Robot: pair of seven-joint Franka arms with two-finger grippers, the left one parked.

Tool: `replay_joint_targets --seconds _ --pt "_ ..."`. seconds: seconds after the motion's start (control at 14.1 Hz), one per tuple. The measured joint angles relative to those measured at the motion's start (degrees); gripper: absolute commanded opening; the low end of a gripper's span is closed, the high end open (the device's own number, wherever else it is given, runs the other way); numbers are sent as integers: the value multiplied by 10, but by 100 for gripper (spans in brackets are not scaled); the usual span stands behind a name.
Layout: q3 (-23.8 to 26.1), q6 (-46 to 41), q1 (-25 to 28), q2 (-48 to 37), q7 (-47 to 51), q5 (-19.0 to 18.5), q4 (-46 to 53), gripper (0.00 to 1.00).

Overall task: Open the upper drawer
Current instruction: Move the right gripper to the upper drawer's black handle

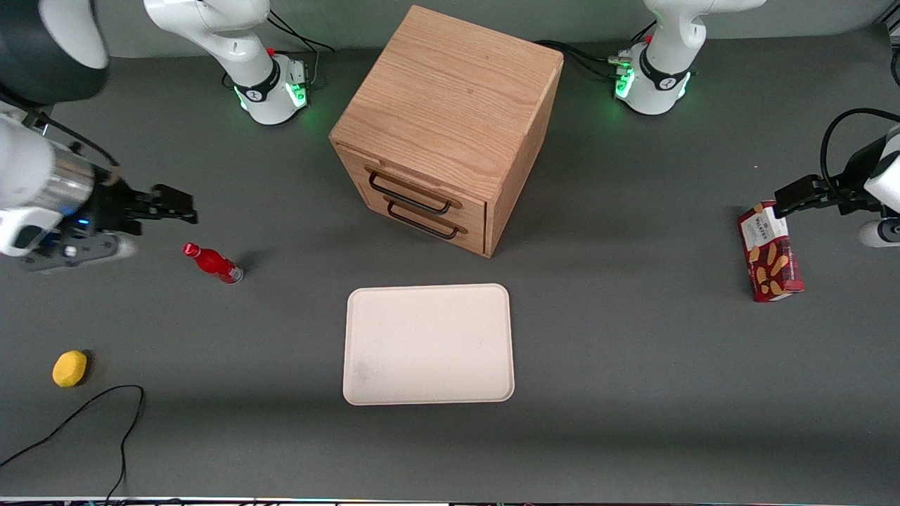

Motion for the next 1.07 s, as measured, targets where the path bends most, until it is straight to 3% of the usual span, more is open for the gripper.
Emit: replay_joint_targets --seconds 0.36,0.57,1.07 --pt "3 0 64 34 -21 4 1 100" --pt "4 2 117 57 -129 7 7 100" --pt "4 12 137 126 -210 136 38 100"
